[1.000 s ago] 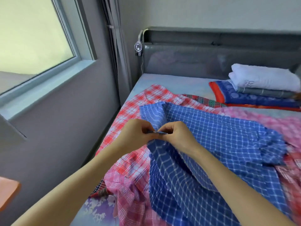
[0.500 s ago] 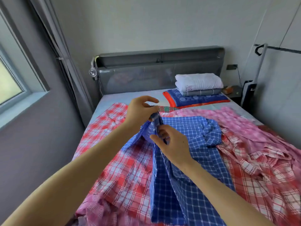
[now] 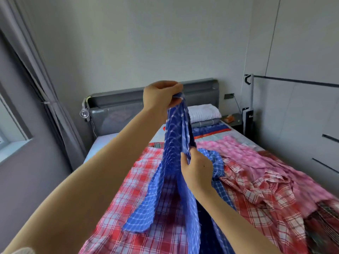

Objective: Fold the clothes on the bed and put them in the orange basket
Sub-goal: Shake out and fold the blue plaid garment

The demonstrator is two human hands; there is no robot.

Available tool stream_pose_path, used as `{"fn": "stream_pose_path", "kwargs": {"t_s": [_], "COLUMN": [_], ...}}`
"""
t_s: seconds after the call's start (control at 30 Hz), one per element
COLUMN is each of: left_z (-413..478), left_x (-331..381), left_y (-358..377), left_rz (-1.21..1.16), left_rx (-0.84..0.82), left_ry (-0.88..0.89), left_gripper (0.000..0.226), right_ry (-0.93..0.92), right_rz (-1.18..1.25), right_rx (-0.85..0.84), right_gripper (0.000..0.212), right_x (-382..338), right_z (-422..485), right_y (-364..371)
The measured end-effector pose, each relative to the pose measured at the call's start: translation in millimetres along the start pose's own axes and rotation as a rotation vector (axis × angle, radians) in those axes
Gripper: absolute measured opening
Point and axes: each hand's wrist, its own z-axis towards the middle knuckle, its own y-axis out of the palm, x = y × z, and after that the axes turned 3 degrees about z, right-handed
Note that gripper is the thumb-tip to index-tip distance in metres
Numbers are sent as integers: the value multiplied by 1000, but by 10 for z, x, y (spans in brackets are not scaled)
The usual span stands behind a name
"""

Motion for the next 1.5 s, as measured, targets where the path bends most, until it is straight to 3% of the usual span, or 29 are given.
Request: {"fn": "stream_pose_path", "kwargs": {"t_s": [0.17,0.33,0.5,0.63,0.73,0.8,0.83,0.9,0.97,1.0,1.07,1.13,1.17,1.27,1.43,1.5], "left_z": [-135,-84,-310,-609,-844,-958,-1024,-1162,-1336,-1402,-1461,-1447,-1424,-1359,-1232,-1121], "left_x": [257,262,-321,-621,-739,-806,-830,-858,-863,-855,-861,-952,-996,-1109,-1062,-946], "left_y": [331,128,-354,-539,-580,-601,-589,-529,-313,-161,131,330,390,484,716,821], "left_rz": [-40,17,180,116,127,190,331,972,1505,1556,1458,1262,1180,1167,1154,1138], "left_rx": [41,278,408,472,527,552,539,426,334,275,16,-249,-286,-177,-117,-59], "left_ry": [30,37,-156,-268,-265,-318,-351,-409,-227,-68,222,232,182,175,253,287], "left_gripper": [11,16,17,12,9,16,23,43,54,58,66,53,43,18,11,10], "right_ry": [15,2,-2,-170,-44,0,-7,-47,-106,-139,-201,-225,-222,-120,-27,37], "right_rz": [-101,-31,87,218,378,447,478,472,458,444,424,439,442,435,275,222], "right_rx": [-53,-166,-770,-1046,-956,-902,-910,-944,-991,-1029,-1084,-1096,-1075,-957,-702,-555], "right_gripper": [20,7,19,17,6,13,15,17,23,24,18,17,16,25,36,24], "right_x": [177,714,907,765,787,830,835,811,787,764,706,660,658,817,1066,1116], "right_z": [35,64,512,744,814,771,725,630,563,536,491,452,456,475,168,1], "right_y": [-119,-499,-1247,-1618,-1603,-1493,-1437,-1373,-1322,-1300,-1281,-1304,-1315,-1368,-1315,-1264]}}
